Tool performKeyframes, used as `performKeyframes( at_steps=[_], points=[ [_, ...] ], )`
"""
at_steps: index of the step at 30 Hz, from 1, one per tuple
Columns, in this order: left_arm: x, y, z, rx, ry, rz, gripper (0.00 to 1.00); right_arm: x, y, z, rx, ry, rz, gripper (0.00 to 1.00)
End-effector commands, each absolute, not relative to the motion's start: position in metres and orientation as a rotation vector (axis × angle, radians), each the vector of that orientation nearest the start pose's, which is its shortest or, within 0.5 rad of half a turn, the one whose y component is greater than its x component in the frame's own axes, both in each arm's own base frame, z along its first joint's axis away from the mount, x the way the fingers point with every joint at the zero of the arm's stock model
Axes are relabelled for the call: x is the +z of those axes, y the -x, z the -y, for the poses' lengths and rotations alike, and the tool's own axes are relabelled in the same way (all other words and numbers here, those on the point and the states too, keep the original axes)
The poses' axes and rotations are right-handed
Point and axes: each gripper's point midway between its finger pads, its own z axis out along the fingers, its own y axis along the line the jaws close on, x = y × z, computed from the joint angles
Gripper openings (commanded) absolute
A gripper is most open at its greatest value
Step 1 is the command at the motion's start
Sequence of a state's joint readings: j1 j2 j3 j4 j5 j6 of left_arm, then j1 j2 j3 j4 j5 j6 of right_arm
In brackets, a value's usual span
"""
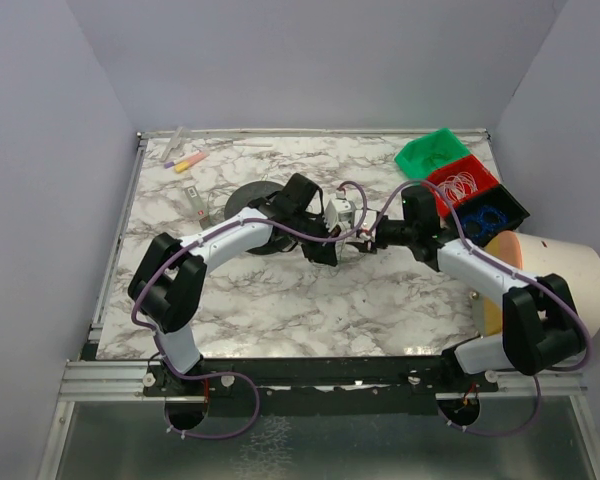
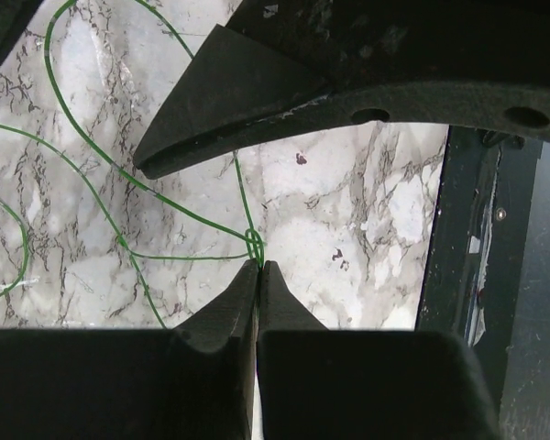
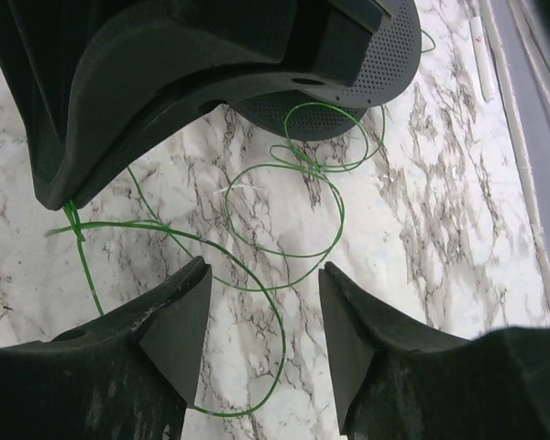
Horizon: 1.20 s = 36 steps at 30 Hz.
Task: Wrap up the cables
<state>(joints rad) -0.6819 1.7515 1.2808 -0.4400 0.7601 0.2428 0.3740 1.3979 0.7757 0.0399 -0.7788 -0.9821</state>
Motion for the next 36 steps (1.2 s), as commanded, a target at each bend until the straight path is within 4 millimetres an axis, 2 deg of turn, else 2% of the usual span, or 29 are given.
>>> performKeyframes(
  at_steps=[1, 3, 6, 14, 19, 29, 31, 33, 35, 36],
  points=[
    [0.140, -0.244, 0.356, -1.169, -1.427, -1.933, 0.00, 0.129, -0.318, -0.233, 0.472, 1.558, -1.289, 0.52],
    [0.140, -0.244, 0.356, -1.177, -1.428, -1.931, 0.00, 0.133, -0.324, -0.235, 0.485, 1.493, -1.316, 0.48],
    [0.141, -0.242, 0.356, -1.186, -1.433, -1.928, 0.00, 0.131, -0.327, -0.237, 0.501, 1.459, -1.332, 0.49],
    [0.143, -0.239, 0.357, -1.204, -1.450, -1.917, 0.00, 0.114, -0.311, -0.249, 0.606, 1.554, -1.328, 0.52],
    [0.146, -0.238, 0.356, -1.202, -1.458, -1.906, 0.00, 0.105, -0.300, -0.249, 0.650, 1.616, -1.326, 0.52],
    [0.150, -0.238, 0.356, -1.203, -1.460, -1.893, 0.00, 0.100, -0.284, -0.248, 0.686, 1.704, -1.276, 0.46],
    [0.151, -0.238, 0.356, -1.207, -1.460, -1.890, 0.00, 0.098, -0.279, -0.250, 0.729, 1.711, -1.272, 0.38],
    [0.153, -0.239, 0.356, -1.203, -1.459, -1.886, 0.00, 0.097, -0.279, -0.251, 0.746, 1.709, -1.284, 0.21],
    [0.154, -0.241, 0.355, -1.183, -1.456, -1.885, 0.00, 0.098, -0.286, -0.250, 0.720, 1.695, -1.311, 0.02],
    [0.153, -0.243, 0.353, -1.164, -1.452, -1.889, 0.00, 0.099, -0.293, -0.247, 0.689, 1.674, -1.337, 0.01]
  ],
)
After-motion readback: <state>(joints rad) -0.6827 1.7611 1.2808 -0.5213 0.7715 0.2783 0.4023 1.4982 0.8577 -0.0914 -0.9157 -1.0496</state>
